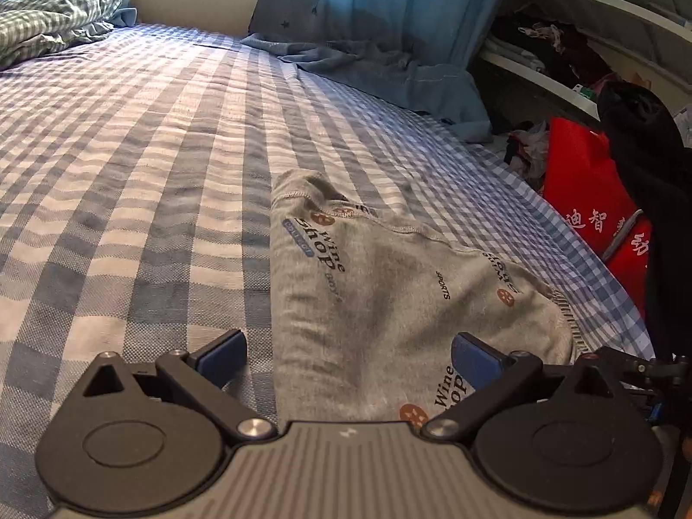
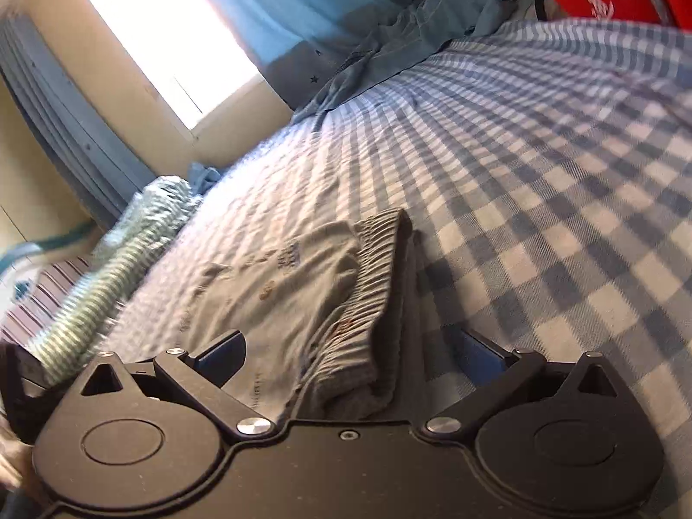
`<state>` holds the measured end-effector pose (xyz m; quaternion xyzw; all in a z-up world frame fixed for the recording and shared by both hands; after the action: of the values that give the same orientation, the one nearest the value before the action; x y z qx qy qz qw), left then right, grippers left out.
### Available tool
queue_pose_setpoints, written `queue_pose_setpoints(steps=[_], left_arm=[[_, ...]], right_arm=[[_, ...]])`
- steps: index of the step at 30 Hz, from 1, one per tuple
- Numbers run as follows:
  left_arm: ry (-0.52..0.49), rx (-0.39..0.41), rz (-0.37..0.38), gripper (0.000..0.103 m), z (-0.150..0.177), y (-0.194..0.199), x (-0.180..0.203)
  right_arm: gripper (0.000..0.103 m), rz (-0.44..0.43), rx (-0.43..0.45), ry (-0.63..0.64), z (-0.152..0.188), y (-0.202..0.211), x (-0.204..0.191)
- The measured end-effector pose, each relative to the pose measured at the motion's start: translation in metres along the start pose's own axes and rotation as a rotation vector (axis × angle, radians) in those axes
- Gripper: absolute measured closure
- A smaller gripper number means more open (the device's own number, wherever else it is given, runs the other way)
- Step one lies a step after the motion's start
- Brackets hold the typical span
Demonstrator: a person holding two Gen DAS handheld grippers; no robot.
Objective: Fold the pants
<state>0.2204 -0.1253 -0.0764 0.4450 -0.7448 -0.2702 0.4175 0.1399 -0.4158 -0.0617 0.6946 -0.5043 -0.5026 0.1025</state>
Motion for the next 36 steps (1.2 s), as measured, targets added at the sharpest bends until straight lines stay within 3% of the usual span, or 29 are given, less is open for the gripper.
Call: queue_pose_setpoints(steps=[3, 7, 10, 12, 14, 16, 19, 26, 36], left_arm=[[-0.022, -0.011, 0.023, 0.0, 0.006, 0.002, 0.003], [-0.012, -0.051, 0.114, 0.001, 0.008, 0.008, 0.001], [0.092, -0.076, 0.189, 0.002, 0.001, 0.008, -0.01], [0.162, -0.091, 0.201, 0.008, -0.003, 0.007, -0.017], [0.177, -0.107, 0.171, 0.015, -0.008, 0.006, -0.019], [0.164, -0.119, 0.122, 0.022, -0.01, 0.004, -0.016], [0.148, -0.117, 0.069, 0.023, -0.009, 0.003, -0.01], [0.12, -0.101, -0.029, 0.033, -0.004, 0.005, 0.002], [0.126, -0.083, -0.062, 0.072, 0.0, 0.014, -0.007]], right_arm=[[0.001, -0.113, -0.04, 0.003, 0.01, 0.002, -0.003], [0.001, -0.177, -0.054, -0.043, 0.007, 0.006, -0.001], [0.0, -0.242, -0.042, -0.142, -0.004, 0.009, 0.01], [0.001, -0.261, -0.036, -0.169, -0.012, 0.008, 0.014], [0.008, -0.242, -0.036, -0.179, -0.016, 0.006, 0.018], [0.033, -0.177, -0.03, -0.189, -0.017, 0.005, 0.021], [0.057, -0.121, -0.014, -0.216, -0.009, 0.004, 0.027], [0.06, -0.082, 0.024, -0.193, 0.005, 0.003, 0.026], [0.068, -0.007, 0.062, -0.175, 0.011, 0.001, 0.015]])
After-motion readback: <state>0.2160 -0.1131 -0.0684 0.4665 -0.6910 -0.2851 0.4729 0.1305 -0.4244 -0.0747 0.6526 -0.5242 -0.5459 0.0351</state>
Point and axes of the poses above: each gripper's, at about its wrist camera, not at the fingertips, and y roughly against the way its jaws point, x to its right, z to its underside, the point moved 4 cm from there along -y, roughly the way its jaws point, and after that the axes turned 15 degrees about -x, right-handed, at the moved point
